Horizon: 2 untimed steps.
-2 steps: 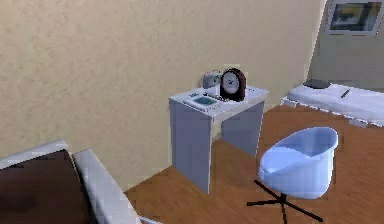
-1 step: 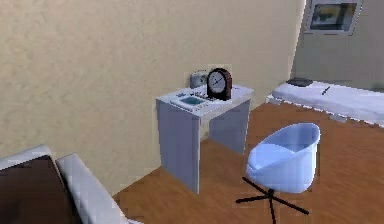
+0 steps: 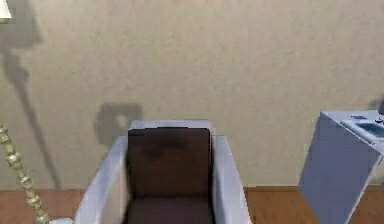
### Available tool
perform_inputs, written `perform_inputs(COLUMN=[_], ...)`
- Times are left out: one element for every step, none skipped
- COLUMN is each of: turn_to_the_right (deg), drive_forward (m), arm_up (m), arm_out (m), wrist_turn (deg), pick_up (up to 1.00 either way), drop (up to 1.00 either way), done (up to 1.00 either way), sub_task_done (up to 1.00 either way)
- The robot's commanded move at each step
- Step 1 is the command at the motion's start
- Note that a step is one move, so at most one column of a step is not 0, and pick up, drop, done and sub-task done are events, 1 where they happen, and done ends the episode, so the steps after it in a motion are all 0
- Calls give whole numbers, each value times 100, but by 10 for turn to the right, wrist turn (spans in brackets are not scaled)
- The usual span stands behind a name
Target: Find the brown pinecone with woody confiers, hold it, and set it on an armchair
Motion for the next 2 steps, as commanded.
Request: perform_inputs(turn_to_the_right=[-450, -30], drive_forward=[0, 0], arm_up=[0, 0], arm_out=[0, 0], wrist_turn=[0, 0], pick_up=[0, 0], drop=[0, 0], done=[0, 0], sub_task_done=[0, 0])
